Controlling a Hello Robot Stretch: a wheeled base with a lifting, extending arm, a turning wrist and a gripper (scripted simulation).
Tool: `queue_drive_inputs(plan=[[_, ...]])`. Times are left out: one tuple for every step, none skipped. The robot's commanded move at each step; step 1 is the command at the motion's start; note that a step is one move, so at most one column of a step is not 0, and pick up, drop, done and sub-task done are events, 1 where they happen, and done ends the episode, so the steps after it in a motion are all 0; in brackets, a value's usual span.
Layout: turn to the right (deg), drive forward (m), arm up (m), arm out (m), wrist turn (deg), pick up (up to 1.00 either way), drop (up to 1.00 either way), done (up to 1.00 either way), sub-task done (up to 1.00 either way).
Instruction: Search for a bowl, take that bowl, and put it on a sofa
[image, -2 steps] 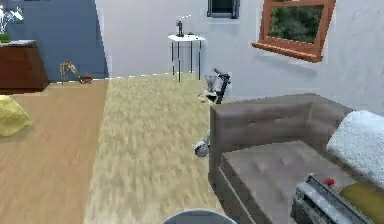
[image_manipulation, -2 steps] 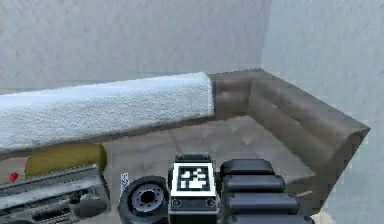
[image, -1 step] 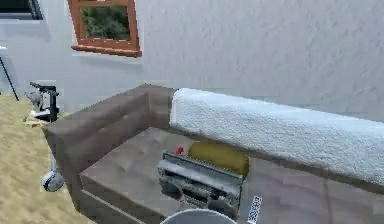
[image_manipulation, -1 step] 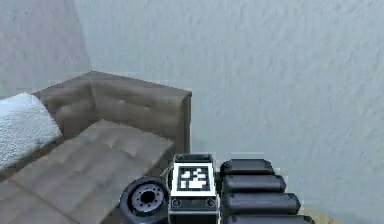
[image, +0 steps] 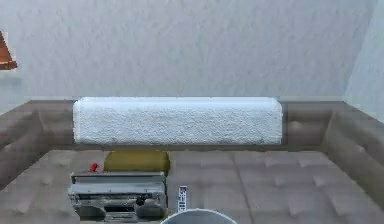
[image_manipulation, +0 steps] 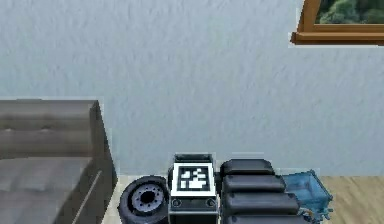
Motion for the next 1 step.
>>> queue_drive_inputs(plan=[[0.0, 0.30, 0.00, 0.00, 0.0, 0.00, 0.00, 0.00, 0.00]])
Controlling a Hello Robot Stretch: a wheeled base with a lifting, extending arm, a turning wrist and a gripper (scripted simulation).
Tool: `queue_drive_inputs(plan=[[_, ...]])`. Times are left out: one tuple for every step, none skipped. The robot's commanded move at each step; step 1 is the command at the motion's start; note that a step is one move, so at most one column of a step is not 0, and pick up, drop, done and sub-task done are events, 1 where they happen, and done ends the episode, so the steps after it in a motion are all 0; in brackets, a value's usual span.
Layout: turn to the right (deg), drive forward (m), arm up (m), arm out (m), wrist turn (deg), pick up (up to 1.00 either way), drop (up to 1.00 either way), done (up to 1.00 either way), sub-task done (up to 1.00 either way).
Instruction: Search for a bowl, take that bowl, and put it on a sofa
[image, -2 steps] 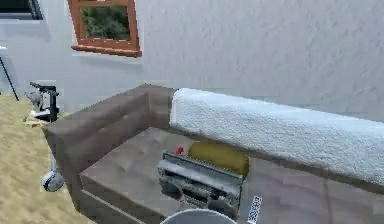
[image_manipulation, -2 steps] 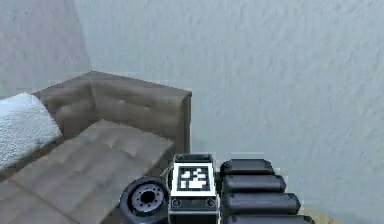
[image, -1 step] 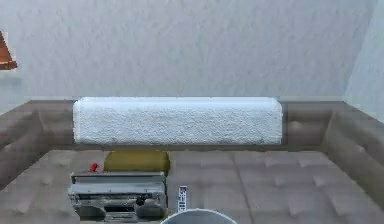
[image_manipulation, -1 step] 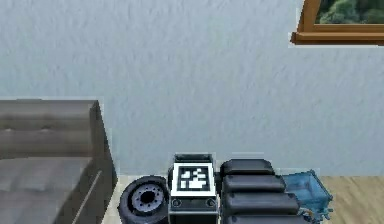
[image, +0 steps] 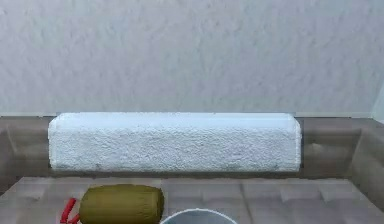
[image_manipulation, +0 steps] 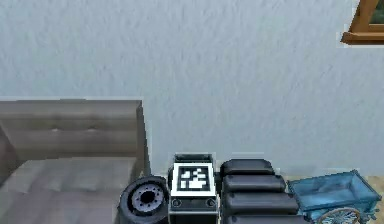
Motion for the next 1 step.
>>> queue_drive_inputs(plan=[[-45.0, 0.00, 0.00, 0.00, 0.0, 0.00, 0.00, 0.00, 0.00]])
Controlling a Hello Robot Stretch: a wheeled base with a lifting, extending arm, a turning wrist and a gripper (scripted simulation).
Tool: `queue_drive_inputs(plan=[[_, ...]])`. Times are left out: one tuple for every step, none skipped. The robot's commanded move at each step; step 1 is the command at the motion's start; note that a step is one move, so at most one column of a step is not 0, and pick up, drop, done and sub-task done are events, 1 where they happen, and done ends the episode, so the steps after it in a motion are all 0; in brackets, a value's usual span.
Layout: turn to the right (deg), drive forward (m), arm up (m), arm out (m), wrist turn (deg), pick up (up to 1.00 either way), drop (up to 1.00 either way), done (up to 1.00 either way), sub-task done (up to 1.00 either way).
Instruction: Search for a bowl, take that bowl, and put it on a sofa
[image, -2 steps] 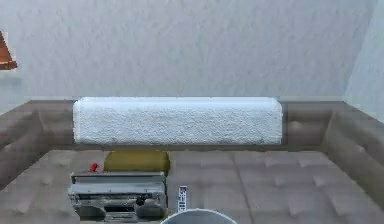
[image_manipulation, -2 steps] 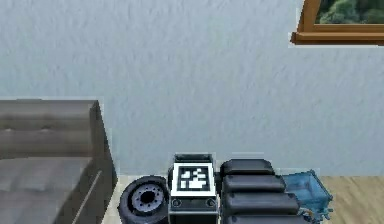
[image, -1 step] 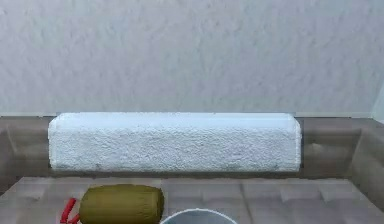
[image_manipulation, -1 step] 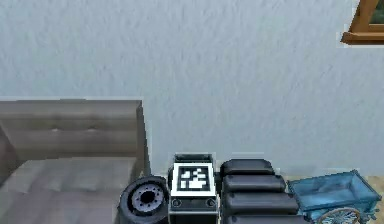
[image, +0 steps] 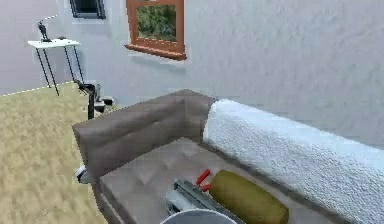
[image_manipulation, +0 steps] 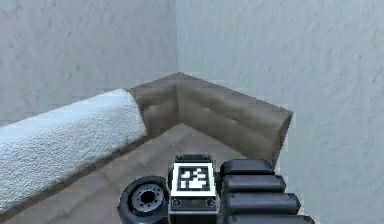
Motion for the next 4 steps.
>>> queue_drive_inputs(plan=[[-36.0, 0.00, 0.00, 0.00, 0.0, 0.00, 0.00, 0.00, 0.00], [0.0, 0.00, 0.00, 0.26, 0.0, 0.00, 0.00, 0.00, 0.00], [0.0, 0.00, 0.00, 0.00, 45.0, 0.00, 0.00, 0.00, 0.00], [0.0, 0.00, 0.00, 0.00, 45.0, 0.00, 0.00, 0.00, 0.00]])
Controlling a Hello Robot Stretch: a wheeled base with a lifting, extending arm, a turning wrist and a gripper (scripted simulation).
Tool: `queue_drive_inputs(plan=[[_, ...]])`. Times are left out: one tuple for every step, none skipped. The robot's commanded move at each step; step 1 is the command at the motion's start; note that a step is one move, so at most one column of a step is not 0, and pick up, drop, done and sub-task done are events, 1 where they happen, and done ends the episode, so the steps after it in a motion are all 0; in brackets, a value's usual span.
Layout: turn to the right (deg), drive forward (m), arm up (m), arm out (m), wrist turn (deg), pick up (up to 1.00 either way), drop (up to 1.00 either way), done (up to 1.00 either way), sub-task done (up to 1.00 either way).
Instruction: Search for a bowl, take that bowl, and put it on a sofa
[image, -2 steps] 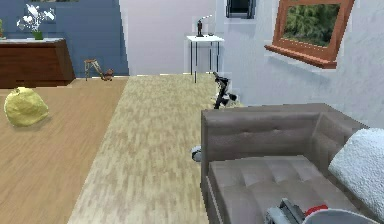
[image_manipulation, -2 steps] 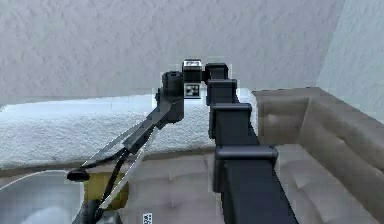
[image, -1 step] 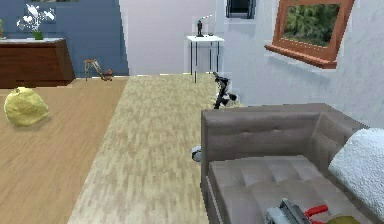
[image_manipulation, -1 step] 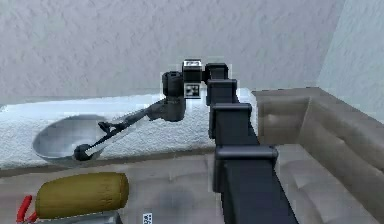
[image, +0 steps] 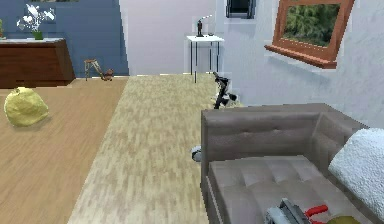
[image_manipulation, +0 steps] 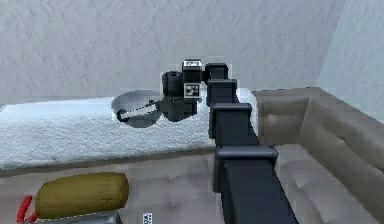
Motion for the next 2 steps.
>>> queue_drive_inputs(plan=[[0.0, 0.00, 0.00, 0.00, 21.0, 0.00, 0.00, 0.00, 0.00], [0.0, 0.00, -0.30, 0.00, 0.0, 0.00, 0.00, 0.00, 0.00]])
